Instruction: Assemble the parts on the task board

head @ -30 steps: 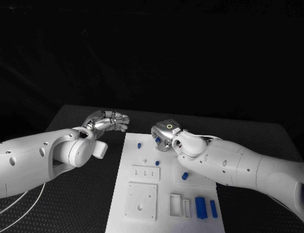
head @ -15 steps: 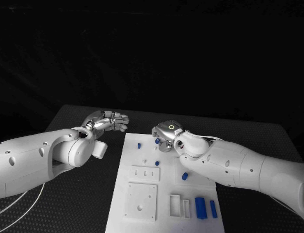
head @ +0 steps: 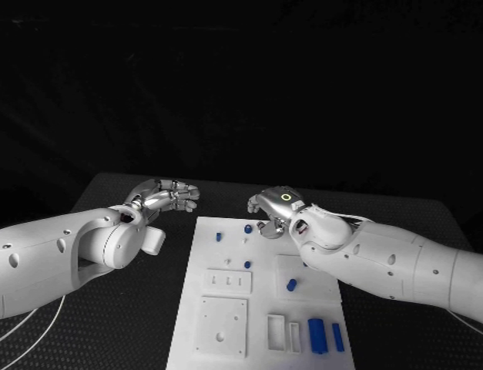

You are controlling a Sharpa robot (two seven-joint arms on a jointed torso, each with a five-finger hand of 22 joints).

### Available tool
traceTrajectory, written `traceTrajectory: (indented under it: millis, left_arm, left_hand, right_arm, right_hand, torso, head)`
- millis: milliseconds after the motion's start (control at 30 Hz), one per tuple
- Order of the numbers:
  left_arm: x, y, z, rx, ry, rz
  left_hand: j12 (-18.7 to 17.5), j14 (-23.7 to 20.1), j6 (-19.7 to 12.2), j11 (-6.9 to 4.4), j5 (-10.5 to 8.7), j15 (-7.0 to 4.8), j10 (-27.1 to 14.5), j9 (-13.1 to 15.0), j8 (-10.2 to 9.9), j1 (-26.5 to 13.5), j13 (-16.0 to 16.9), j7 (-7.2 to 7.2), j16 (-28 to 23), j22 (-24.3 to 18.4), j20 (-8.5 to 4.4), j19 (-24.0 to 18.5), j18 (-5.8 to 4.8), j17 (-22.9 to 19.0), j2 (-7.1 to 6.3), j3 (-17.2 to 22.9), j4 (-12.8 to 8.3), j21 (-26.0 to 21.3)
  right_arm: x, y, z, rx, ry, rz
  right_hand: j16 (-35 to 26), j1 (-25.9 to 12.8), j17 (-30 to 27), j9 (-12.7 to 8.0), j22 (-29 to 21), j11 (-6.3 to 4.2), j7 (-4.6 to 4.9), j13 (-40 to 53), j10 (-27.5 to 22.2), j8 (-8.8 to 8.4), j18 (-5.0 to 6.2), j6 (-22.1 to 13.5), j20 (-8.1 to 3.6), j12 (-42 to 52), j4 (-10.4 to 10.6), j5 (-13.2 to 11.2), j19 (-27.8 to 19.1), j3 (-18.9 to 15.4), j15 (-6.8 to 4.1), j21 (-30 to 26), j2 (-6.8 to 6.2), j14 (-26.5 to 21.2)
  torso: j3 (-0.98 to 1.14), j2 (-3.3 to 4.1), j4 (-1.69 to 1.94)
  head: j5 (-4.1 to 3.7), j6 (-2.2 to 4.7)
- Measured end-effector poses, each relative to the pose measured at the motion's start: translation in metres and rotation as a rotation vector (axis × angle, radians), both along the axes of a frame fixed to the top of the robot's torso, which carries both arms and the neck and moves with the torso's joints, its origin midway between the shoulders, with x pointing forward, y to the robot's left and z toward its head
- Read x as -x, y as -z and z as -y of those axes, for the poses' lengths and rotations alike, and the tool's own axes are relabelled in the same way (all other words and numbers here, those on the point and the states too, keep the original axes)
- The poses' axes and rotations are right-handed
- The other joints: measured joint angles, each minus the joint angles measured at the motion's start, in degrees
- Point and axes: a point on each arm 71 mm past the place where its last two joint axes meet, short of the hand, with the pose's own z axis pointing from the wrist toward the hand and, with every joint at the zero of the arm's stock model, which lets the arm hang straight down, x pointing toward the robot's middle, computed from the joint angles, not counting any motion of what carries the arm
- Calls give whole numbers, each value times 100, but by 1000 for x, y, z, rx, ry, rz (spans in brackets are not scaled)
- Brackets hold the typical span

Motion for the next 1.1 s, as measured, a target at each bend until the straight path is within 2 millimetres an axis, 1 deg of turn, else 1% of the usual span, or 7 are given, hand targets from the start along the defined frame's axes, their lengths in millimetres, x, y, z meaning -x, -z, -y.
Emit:
traceTrajectory:
  millis: [233,300,500,567,633,800,1100]
  left_arm:
    - [-4,0,-7,-9,-18,3]
    - [-5,1,-10,-13,-24,5]
    - [-7,1,-13,-21,-30,10]
    - [-7,1,-13,-22,-29,11]
    - [-7,1,-12,-22,-26,11]
    - [-8,1,-12,-23,-24,11]
    - [-9,2,-9,-23,-16,12]
  left_hand:
    - [0,0,0,0,0,0,0,11,0,0,0,0,0,0,0,0,0,5,0,16,16,22]
    - [14,0,0,-22,0,0,29,22,0,0,16,0,0,-1,0,0,0,13,0,16,16,22]
    - [86,0,0,-50,0,0,162,32,0,0,58,0,0,1,0,0,0,31,0,16,16,53]
    - [86,0,1,-67,0,0,179,34,0,0,63,1,0,4,0,0,0,33,0,16,16,57]
    - [112,20,6,-77,0,-20,190,39,0,0,71,-4,0,4,0,0,0,37,0,0,0,57]
    - [112,22,21,-68,0,-22,220,38,1,0,76,-19,0,4,0,0,0,39,0,0,0,57]
    - [112,22,22,-68,0,-22,219,38,1,-22,76,-19,0,3,0,0,0,39,22,0,0,57]
  right_arm:
    - [-4,-23,48,-38,67,4]
    - [-6,-26,63,-37,92,-6]
    - [-10,-27,88,-24,130,-55]
    - [-13,-25,95,-12,142,-77]
    - [-15,-22,101,2,155,-100]
    - [-23,-16,110,31,175,-142]
    - [-28,5,110,76,181,-200]
  right_hand:
    - [105,-273,-22,21,0,-97,57,39,324,63,0,67,-20,100,47,0,43,-290,-43,74,4,46]
    - [152,-429,-36,20,1,-138,57,73,428,82,-1,67,-21,167,57,2,45,-507,-73,95,10,76]
    - [213,-681,-90,18,1,-188,48,122,499,83,-1,73,-33,167,61,104,53,-1016,-116,133,21,33]
    - [231,-807,-118,6,1,-188,7,127,499,83,-1,32,-5,167,38,251,21,-1251,-116,134,27,-10]
    - [317,-833,-136,0,1,-156,-2,131,528,83,-1,23,-41,118,22,367,-84,-1451,-114,119,50,-95]
    - [303,-876,-166,-7,1,-105,27,135,473,82,0,-10,-11,60,24,378,-155,-1680,-75,110,32,-180]
    - [392,-899,-178,-28,3,-76,30,162,380,82,5,-92,50,32,31,378,-238,-1876,-49,110,56,-320]
  torso:
    - [27,-26,-79]
    - [34,-37,-111]
    - [55,-73,-192]
    - [63,-82,-218]
    - [69,-86,-235]
    - [81,-88,-246]
    - [80,-89,-235]
  head:
    - [8,74]
    - [11,88]
    - [25,93]
    - [27,93]
    - [31,93]
    - [12,79]
    - [-38,46]
